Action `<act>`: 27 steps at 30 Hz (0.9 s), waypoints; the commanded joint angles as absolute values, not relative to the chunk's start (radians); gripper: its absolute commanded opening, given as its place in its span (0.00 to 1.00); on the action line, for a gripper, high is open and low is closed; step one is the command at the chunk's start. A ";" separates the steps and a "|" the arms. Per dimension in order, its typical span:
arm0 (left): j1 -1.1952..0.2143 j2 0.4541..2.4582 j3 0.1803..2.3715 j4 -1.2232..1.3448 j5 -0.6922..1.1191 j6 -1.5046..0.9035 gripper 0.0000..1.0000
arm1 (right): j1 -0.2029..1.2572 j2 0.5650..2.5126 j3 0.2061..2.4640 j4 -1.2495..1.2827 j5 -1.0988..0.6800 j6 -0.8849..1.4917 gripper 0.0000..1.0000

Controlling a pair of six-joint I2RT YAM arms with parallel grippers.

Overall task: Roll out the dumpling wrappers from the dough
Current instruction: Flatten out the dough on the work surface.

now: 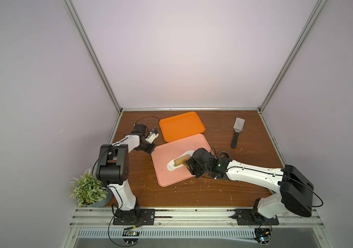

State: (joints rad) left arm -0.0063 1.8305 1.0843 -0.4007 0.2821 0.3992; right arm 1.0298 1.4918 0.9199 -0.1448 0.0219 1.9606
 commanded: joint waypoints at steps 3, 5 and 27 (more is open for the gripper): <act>-0.006 1.953 1.008 -0.418 0.147 0.383 0.00 | 1.067 1.487 0.788 -0.572 -0.109 2.072 0.00; -0.006 1.952 1.008 -0.418 0.146 0.383 0.00 | 1.069 1.464 0.774 -0.584 -0.105 2.085 0.00; -0.005 1.950 1.011 -0.424 0.154 0.384 0.00 | 1.061 1.431 1.051 -0.598 0.089 1.903 0.00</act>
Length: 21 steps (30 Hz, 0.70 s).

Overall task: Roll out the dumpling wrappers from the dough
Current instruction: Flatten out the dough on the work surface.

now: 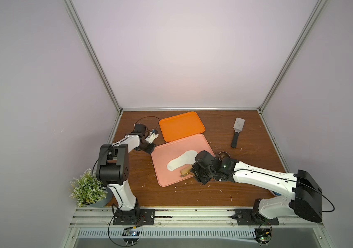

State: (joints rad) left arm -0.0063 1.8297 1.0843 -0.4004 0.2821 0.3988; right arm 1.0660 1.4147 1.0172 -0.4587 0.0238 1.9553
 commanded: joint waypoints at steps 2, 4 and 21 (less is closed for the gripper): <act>-0.005 1.951 1.009 -0.425 0.156 0.383 0.00 | 1.057 1.437 1.091 -0.551 0.107 1.878 0.00; -0.005 1.953 1.009 -0.425 0.158 0.385 0.00 | 1.053 1.461 1.153 -0.540 0.123 1.846 0.00; -0.005 1.960 1.009 -0.426 0.158 0.385 0.00 | 0.969 1.644 1.215 -0.292 0.051 1.789 0.00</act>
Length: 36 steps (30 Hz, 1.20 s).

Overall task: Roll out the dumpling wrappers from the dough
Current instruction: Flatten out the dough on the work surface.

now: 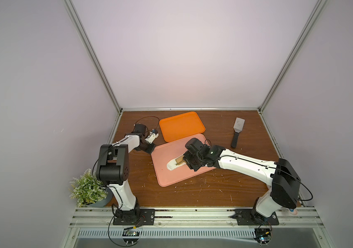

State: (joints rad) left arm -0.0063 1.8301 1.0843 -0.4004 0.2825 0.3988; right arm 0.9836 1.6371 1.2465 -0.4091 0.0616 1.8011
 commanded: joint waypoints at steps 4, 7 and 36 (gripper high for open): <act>-0.005 1.959 1.012 -0.428 0.159 0.384 0.00 | 0.971 1.648 1.143 -0.292 -0.007 1.826 0.00; -0.005 1.956 1.011 -0.428 0.156 0.385 0.00 | 0.984 1.612 1.060 -0.356 -0.026 1.887 0.00; -0.005 1.953 1.010 -0.425 0.155 0.383 0.00 | 1.037 1.461 1.180 -0.565 0.144 1.792 0.00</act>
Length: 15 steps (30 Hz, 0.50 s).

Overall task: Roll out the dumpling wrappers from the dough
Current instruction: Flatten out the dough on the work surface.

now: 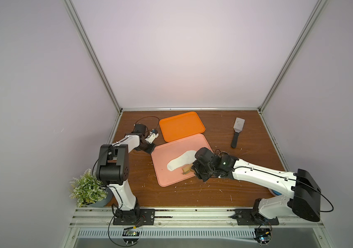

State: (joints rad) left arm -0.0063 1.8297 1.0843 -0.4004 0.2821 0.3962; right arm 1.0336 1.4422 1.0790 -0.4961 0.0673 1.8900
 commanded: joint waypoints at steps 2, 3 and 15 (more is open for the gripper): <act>-0.005 1.954 1.009 -0.426 0.157 0.384 0.00 | 1.035 1.477 1.224 -0.536 0.153 1.766 0.00; -0.005 1.953 1.010 -0.426 0.156 0.384 0.00 | 1.033 1.485 1.235 -0.505 0.149 1.756 0.00; -0.005 1.955 1.009 -0.426 0.157 0.385 0.00 | 1.001 1.603 1.251 -0.332 0.086 1.771 0.00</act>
